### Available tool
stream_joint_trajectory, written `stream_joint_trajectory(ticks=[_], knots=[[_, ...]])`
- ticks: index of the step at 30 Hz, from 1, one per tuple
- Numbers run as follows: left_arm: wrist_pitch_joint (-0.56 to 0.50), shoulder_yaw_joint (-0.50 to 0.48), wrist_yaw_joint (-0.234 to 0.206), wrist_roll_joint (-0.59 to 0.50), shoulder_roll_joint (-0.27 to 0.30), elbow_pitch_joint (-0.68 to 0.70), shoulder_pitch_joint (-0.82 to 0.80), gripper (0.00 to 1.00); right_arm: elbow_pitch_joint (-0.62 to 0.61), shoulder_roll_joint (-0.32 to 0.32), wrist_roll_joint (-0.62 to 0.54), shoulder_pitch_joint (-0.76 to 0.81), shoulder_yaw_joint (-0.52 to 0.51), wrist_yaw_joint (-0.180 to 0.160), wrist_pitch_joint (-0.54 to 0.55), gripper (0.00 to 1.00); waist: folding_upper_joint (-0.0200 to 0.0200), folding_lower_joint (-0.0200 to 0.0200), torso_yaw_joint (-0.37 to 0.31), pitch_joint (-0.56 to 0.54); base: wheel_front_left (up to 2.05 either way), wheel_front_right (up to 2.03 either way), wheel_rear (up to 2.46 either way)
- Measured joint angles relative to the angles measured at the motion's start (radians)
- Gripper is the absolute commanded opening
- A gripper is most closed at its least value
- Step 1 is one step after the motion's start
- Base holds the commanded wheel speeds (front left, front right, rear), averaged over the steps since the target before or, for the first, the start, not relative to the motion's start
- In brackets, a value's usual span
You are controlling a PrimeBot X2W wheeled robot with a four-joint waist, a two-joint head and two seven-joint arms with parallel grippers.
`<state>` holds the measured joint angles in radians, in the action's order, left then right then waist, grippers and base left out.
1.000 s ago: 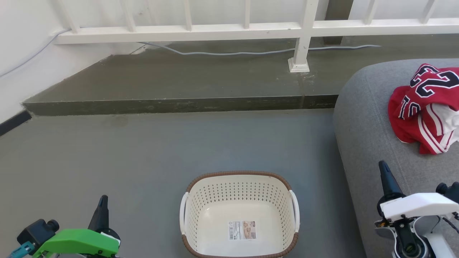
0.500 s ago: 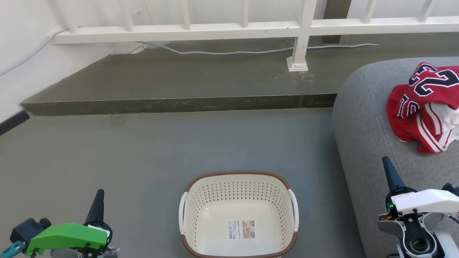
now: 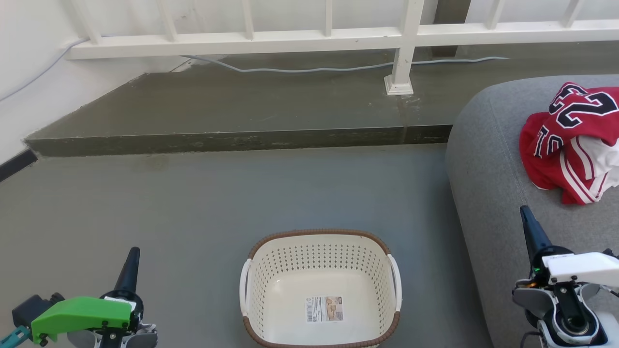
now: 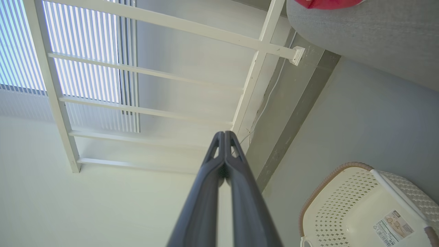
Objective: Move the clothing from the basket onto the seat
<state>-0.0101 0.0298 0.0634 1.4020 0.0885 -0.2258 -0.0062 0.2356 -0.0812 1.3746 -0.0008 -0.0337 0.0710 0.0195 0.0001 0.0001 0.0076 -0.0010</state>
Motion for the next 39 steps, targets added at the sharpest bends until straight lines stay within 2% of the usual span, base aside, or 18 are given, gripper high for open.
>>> stream_joint_trajectory(ticks=[20, 39], knots=[[-0.061, -0.064, 0.056, 0.227, -0.021, -0.039, -0.041, 0.0, 0.036, 0.015, 0.257, -0.048, -0.057, 0.043, 0.052, 0.0, 0.0, 0.0, -0.008, 0.004, 0.0, 0.0, 0.0], [-0.068, -0.066, 0.057, 0.231, -0.025, -0.049, -0.048, 0.0, 0.041, 0.015, 0.263, -0.053, -0.058, 0.043, 0.052, 0.0, 0.0, 0.0, -0.008, 0.004, 0.0, 0.0, 0.0]])
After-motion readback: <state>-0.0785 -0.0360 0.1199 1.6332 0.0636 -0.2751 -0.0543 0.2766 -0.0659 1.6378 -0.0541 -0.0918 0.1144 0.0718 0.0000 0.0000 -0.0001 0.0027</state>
